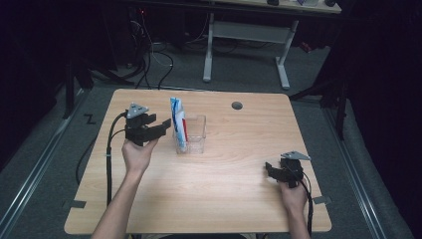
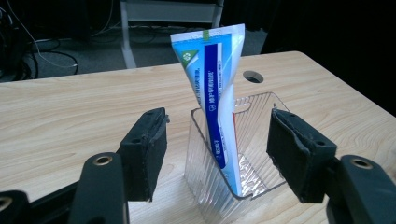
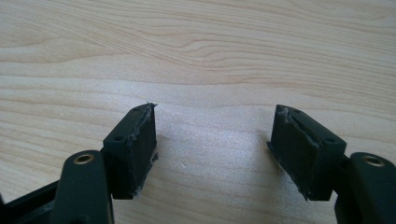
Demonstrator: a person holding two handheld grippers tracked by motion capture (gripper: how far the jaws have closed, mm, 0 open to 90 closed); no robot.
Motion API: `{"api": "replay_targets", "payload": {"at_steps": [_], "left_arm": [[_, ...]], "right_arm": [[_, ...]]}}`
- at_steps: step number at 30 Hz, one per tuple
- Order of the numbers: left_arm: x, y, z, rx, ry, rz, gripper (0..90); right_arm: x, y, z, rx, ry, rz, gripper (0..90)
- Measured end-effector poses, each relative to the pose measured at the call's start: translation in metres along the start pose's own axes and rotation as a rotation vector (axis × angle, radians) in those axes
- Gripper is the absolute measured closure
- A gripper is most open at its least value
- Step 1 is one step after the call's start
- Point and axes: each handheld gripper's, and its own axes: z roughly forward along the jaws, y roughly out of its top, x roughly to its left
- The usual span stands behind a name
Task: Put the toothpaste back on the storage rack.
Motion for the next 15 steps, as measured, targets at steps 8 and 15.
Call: {"api": "replay_targets", "payload": {"at_steps": [8, 15], "left_arm": [[0.006, -0.005, -0.012, -0.009, 0.011, -0.006, 38.1], [0.009, -0.009, -0.019, -0.013, 0.019, -0.008, 38.1]], "right_arm": [[0.0, 0.0, 0.0, 0.0, 0.001, 0.0, 31.4], [0.0, 0.0, 0.0, 0.0, 0.001, -0.001, 31.4]]}}
